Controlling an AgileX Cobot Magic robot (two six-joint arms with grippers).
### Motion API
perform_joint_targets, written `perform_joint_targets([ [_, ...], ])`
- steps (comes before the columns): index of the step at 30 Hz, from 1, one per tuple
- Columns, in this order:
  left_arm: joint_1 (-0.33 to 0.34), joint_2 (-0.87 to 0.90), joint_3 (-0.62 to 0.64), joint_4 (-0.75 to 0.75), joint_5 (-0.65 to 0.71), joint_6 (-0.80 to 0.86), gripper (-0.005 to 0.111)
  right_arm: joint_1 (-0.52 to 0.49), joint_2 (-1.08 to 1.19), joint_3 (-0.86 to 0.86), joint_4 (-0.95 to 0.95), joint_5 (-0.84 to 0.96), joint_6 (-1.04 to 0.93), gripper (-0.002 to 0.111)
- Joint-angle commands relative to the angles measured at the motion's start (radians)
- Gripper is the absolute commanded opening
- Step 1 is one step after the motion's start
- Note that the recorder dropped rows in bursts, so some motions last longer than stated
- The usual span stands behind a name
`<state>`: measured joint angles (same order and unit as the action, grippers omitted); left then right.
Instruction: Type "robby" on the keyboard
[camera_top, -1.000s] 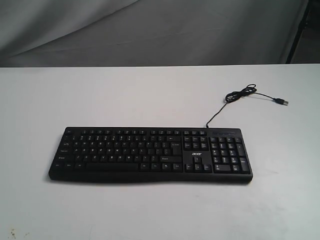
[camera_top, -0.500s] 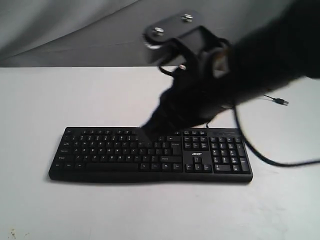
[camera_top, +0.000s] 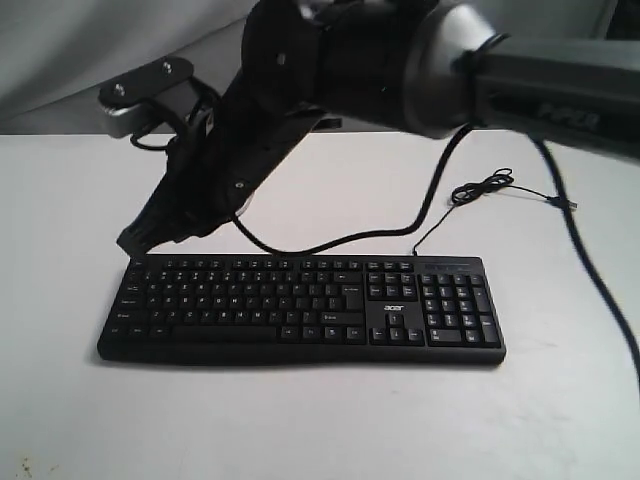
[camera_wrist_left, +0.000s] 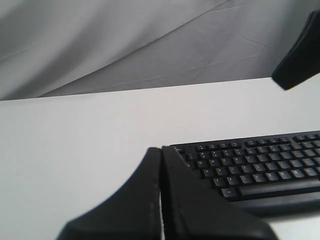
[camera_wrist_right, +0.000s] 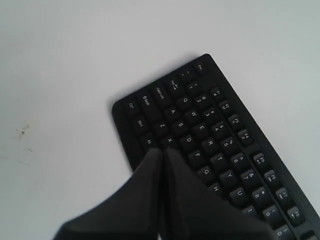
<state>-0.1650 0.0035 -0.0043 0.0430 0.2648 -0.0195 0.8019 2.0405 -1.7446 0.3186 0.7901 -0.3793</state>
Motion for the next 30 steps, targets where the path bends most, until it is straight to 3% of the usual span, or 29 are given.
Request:
perform_joint_targets([
  [1, -0.006, -0.003, 0.004, 0.005, -0.007, -0.003, 0.0, 0.002, 0.08, -0.013, -0.006, -0.064, -0.039, 0.0],
  [7, -0.006, -0.003, 0.004, 0.005, -0.007, -0.003, 0.0, -0.002, 0.166, -0.013, -0.001, -0.164, -0.055, 0.0],
  [30, -0.006, -0.003, 0.004, 0.005, -0.007, -0.003, 0.0, -0.034, 0.275, -0.013, 0.037, -0.259, -0.057, 0.0],
])
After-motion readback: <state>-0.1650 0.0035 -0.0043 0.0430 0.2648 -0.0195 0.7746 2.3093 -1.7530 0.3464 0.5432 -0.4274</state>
